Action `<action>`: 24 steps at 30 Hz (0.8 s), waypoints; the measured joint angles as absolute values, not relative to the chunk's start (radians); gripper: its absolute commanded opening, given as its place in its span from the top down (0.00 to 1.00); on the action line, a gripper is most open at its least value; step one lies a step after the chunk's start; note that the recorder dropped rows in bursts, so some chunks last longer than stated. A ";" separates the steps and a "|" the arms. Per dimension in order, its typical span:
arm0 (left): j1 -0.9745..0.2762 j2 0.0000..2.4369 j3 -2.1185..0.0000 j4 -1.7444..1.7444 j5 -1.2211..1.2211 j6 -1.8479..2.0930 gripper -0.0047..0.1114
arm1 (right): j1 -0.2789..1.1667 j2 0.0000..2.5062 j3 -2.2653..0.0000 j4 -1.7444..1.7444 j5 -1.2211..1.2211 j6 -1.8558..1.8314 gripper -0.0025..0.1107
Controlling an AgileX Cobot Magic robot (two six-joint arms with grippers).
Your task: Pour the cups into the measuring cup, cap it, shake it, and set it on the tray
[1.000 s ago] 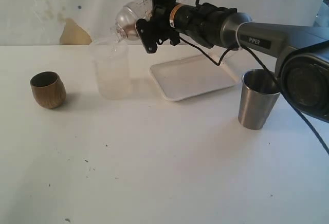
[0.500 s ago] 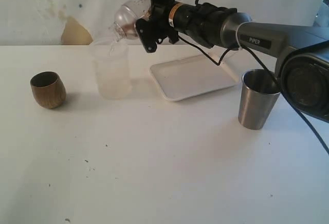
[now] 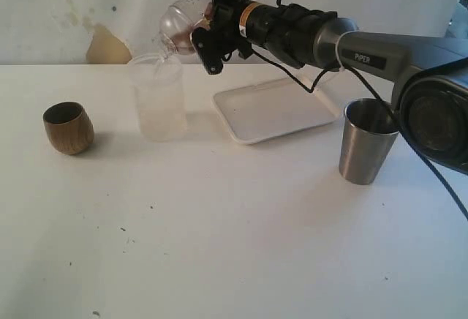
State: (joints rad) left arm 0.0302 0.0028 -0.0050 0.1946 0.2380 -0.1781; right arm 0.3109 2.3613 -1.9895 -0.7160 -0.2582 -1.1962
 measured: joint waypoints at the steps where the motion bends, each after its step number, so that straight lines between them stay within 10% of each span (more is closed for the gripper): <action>1: 0.030 0.003 -0.005 0.195 0.238 -0.178 0.96 | 0.311 2.361 -1.990 -0.716 -0.261 -1.202 0.98; 24: 0.030 0.003 -0.005 0.195 0.238 -0.178 0.96 | 0.308 2.361 -1.990 -0.693 -0.282 -1.300 0.98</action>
